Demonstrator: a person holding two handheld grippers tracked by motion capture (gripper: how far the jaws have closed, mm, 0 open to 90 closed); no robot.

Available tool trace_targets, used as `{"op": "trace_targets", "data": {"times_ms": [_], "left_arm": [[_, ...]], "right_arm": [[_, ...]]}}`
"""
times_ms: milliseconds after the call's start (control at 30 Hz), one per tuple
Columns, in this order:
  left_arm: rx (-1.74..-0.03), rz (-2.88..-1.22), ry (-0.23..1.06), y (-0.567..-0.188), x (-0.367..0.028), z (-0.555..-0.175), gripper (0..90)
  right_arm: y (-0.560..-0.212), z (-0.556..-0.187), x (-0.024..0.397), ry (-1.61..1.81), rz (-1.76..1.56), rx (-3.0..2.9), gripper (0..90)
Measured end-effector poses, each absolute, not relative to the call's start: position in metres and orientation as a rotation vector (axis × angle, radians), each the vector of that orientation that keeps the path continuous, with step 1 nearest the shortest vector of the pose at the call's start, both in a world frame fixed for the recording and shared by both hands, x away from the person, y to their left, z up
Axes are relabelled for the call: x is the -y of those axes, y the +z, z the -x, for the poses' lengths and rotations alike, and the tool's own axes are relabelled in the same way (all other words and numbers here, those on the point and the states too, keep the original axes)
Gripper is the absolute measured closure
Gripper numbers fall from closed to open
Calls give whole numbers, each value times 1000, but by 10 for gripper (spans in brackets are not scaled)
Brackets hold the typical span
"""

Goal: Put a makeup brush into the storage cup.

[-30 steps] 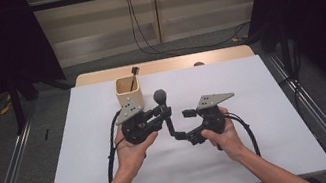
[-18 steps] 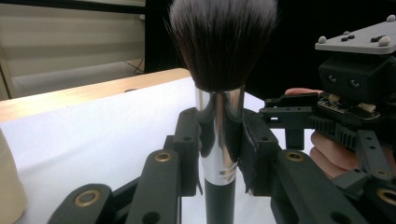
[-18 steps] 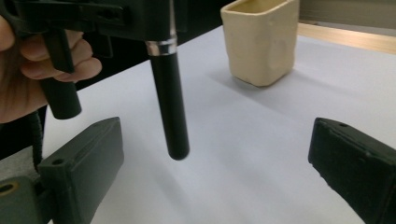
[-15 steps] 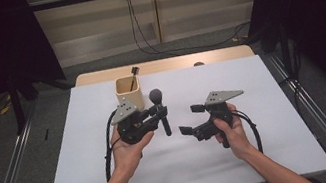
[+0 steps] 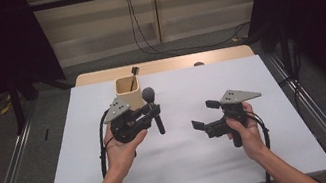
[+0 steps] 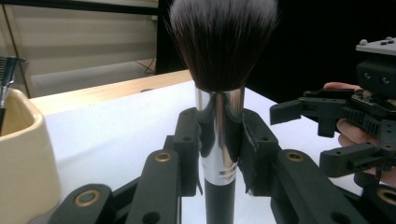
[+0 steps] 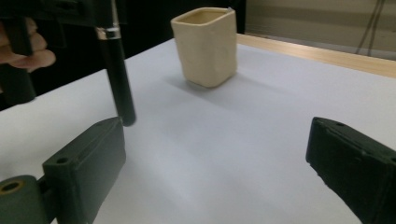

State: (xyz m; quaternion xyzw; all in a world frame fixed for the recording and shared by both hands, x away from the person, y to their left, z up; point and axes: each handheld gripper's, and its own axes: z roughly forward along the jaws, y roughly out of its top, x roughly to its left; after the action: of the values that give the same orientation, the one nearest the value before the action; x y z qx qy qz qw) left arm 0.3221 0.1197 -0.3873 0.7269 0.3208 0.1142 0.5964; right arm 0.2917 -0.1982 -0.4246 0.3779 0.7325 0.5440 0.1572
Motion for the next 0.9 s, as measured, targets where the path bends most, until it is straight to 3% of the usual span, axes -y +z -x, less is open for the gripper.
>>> {"op": "trace_targets", "data": {"times_ms": [900], "left_arm": [[-773,-1711,313,-373,-149,-333,710]], "right_arm": [[-441,-260,247,1455,-1164,-1884,18]]}}
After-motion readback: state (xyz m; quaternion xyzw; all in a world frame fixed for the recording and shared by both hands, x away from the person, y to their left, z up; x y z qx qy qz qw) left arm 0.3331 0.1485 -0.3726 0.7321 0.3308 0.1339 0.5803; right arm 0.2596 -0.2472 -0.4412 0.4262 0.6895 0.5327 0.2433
